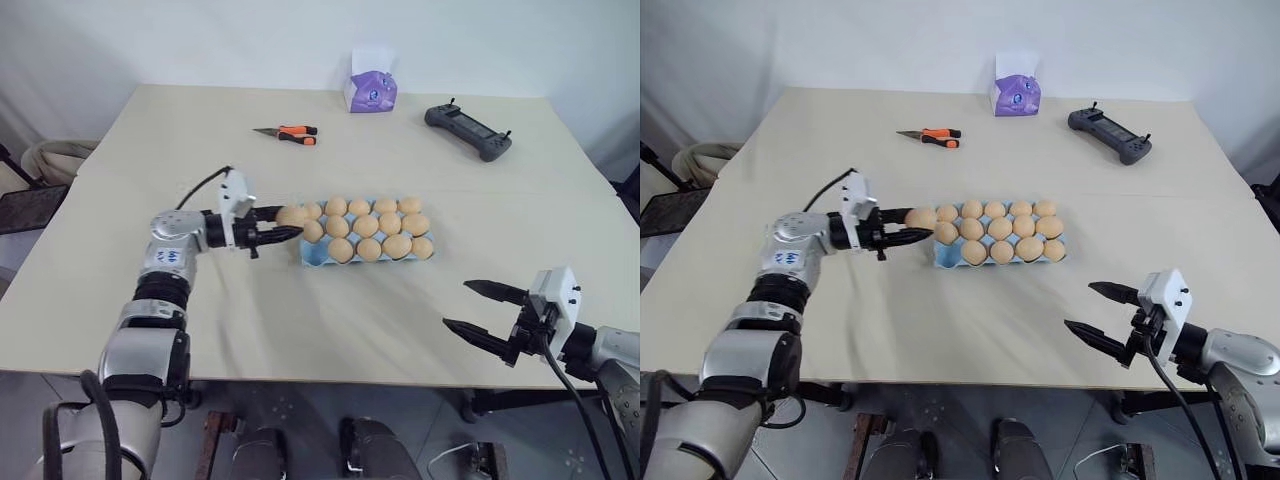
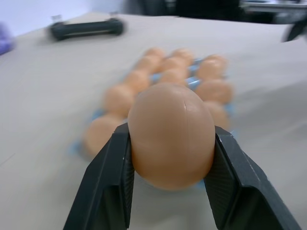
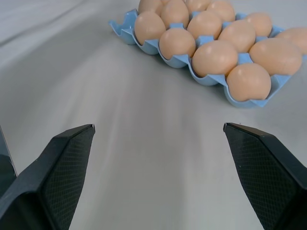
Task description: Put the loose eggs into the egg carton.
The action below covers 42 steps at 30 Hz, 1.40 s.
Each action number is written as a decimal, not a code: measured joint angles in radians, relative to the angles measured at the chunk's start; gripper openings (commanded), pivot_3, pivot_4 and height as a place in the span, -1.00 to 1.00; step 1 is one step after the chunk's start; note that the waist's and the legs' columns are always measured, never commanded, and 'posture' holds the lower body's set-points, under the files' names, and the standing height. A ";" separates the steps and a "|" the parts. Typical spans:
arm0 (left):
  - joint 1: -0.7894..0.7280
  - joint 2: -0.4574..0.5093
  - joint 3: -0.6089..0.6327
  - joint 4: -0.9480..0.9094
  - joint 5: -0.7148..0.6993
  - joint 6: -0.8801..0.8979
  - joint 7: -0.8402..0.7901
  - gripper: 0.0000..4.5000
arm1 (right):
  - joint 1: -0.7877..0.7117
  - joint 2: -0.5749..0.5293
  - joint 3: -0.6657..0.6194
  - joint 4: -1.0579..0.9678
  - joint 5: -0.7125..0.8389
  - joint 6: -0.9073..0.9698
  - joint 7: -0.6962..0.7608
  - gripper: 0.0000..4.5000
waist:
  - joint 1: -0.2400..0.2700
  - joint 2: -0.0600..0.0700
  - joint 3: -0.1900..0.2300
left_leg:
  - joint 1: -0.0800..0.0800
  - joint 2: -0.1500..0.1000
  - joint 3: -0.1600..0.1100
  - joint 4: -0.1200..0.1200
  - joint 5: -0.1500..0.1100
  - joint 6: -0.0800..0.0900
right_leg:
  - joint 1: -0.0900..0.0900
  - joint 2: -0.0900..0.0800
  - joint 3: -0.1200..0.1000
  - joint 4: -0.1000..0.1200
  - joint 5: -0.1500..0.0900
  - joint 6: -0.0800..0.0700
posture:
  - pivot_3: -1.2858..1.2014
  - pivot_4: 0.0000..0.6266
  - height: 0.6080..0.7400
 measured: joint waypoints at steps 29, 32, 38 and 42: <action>0.067 0.073 0.019 -0.264 -0.081 0.207 0.001 0.99 | 0.044 0.017 -0.027 -0.025 0.002 0.000 -0.018 1.00 | -0.009 0.000 0.000 | 0.002 0.000 0.000 0.000 0.001 -0.001 | 0.000 0.000 0.002 0.005 0.000 0.000 | 0.03 -0.52 1.00; 0.132 0.138 0.048 -0.356 -0.132 0.284 -0.021 0.99 | 0.028 -0.002 -0.036 -0.008 0.001 -0.001 -0.003 1.00 | -0.009 0.000 0.000 | 0.003 0.001 0.000 0.001 0.001 -0.001 | 0.000 0.000 0.002 0.006 -0.001 0.000 | 0.03 -0.52 1.00; 0.268 0.267 0.135 -0.470 -0.226 0.331 -0.086 0.99 | -0.024 -0.022 -0.034 0.052 -0.008 -0.002 0.030 1.00 | -0.010 0.000 0.000 | 0.004 0.000 0.000 0.001 0.002 -0.002 | 0.000 -0.001 0.003 0.008 -0.001 0.000 | 0.03 -0.52 1.00; 0.350 0.371 0.159 -0.482 -0.249 0.349 -0.148 0.99 | -0.079 -0.044 -0.025 0.107 -0.021 -0.009 0.060 1.00 | -0.010 0.001 0.001 | 0.005 0.000 0.001 0.000 0.002 -0.002 | 0.000 -0.001 0.003 0.008 -0.001 -0.001 | 0.03 -0.52 1.00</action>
